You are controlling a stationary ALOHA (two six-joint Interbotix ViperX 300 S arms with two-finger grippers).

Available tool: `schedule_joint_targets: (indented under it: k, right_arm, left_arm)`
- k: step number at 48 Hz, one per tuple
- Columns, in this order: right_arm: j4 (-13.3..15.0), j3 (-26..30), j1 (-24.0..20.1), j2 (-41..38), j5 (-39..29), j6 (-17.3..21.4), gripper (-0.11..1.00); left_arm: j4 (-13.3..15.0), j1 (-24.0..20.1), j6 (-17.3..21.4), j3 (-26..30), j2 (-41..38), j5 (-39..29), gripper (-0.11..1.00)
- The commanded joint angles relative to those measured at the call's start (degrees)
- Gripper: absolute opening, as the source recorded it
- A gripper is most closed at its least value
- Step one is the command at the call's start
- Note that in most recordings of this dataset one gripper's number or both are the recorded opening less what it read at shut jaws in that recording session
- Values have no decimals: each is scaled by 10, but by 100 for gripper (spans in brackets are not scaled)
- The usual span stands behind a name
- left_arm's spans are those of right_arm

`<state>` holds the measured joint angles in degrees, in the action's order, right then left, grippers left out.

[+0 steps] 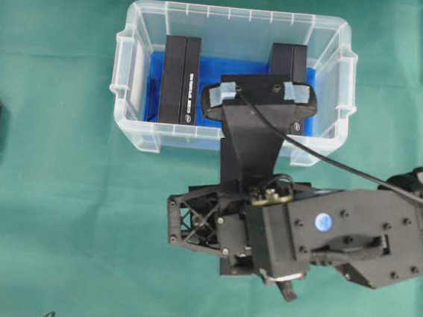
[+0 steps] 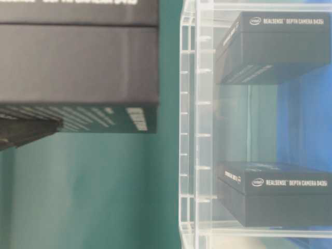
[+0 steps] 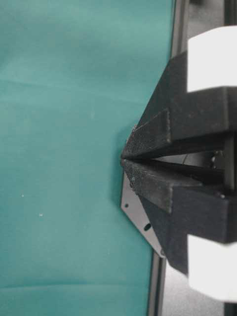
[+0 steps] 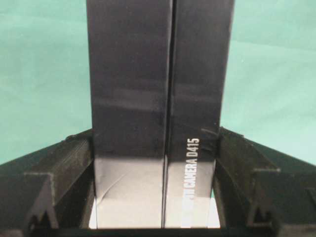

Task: Take the box out of the case with the right arm.
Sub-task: 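Carry the box toward the front and lower it onto the cloth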

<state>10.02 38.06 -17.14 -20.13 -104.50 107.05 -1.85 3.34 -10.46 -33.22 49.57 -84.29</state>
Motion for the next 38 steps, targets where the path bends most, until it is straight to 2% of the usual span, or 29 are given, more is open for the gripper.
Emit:
schedule_joint_targets:
  k: [1, 11, 25, 38]
  right_arm:
    - [3, -2, 0, 7, 14, 3, 65]
    - [-1, -53, 0, -1, 89, 9, 65]
    - [-22, -156, 0, -1, 145, 39, 65]
    - [-40, -269, 0, -1, 307, 65, 65]
  left_arm:
    - [-2, -2, -1, 14, -3, 2, 2]
    - [-2, -2, -1, 14, -4, 2, 2]
    - [-2, -2, -1, 14, -3, 2, 2]
    - [-2, -2, -1, 14, -4, 2, 2]
